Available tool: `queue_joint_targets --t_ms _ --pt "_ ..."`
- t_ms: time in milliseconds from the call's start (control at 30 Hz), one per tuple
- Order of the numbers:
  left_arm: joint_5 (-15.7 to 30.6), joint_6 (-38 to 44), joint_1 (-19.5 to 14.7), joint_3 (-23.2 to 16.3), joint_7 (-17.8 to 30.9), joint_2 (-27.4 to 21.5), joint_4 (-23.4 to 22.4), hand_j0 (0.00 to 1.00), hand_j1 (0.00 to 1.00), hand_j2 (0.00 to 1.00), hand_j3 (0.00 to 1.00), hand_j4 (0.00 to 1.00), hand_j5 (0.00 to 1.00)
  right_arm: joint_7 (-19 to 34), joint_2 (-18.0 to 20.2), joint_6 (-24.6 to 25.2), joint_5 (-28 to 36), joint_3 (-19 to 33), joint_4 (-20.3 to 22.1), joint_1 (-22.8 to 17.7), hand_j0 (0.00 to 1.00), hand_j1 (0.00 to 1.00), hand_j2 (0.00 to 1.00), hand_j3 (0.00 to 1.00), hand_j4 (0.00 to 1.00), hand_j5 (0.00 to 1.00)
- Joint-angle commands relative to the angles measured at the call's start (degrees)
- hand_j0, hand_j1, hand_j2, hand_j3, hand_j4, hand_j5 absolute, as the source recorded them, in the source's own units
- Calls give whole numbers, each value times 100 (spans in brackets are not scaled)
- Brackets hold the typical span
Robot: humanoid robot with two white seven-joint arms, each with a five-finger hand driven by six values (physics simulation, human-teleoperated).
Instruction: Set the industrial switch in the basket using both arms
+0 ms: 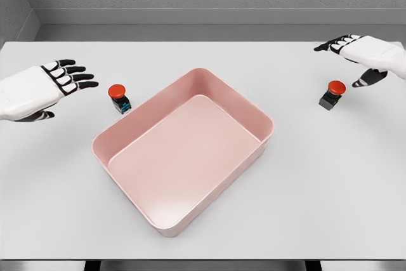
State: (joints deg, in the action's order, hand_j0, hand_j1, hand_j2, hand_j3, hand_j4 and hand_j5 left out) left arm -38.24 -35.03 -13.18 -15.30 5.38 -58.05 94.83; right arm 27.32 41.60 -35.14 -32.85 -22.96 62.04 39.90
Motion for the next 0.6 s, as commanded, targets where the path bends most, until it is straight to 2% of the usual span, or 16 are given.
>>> queue_joint_targets --t_ms 0,133,167,267,367,400,433,500,567 --pt "18 3 0 -8 33 -4 0 100 100 100 100 100 100 1 15 14 33 3 1 0 100 100 100 100 100 100" --pt "-131 3 -9 1 33 39 -18 100 100 100 100 100 100 10 32 14 33 -6 -17 0 100 100 100 100 100 100" --pt "-140 3 -9 1 33 197 -61 100 100 100 100 100 100 36 41 14 33 -41 -25 0 100 100 100 100 100 100" --pt "-377 3 -448 -342 42 338 -281 100 100 100 100 100 100 37 234 14 33 -182 -25 -9 100 100 100 100 100 100" --pt "-614 3 -624 -421 42 461 -413 100 100 100 100 100 100 19 226 14 33 -402 -96 9 100 100 100 100 100 100" --pt "-851 3 -694 -421 42 733 -509 100 100 100 100 100 100 -16 235 14 33 -410 -289 -9 100 100 100 100 100 100" --pt "-966 3 -852 -570 42 874 -694 100 100 100 100 100 100 -25 226 14 33 -411 -508 -9 100 100 100 100 100 100" --pt "-957 3 -1274 -940 33 1094 -1178 100 100 100 100 100 100 -34 173 14 42 -419 -553 18 100 100 100 100 100 100" --pt "-949 3 -1388 -1010 33 1235 -1388 100 100 100 100 100 100 -104 85 14 86 -463 -562 18 100 100 100 100 100 100"
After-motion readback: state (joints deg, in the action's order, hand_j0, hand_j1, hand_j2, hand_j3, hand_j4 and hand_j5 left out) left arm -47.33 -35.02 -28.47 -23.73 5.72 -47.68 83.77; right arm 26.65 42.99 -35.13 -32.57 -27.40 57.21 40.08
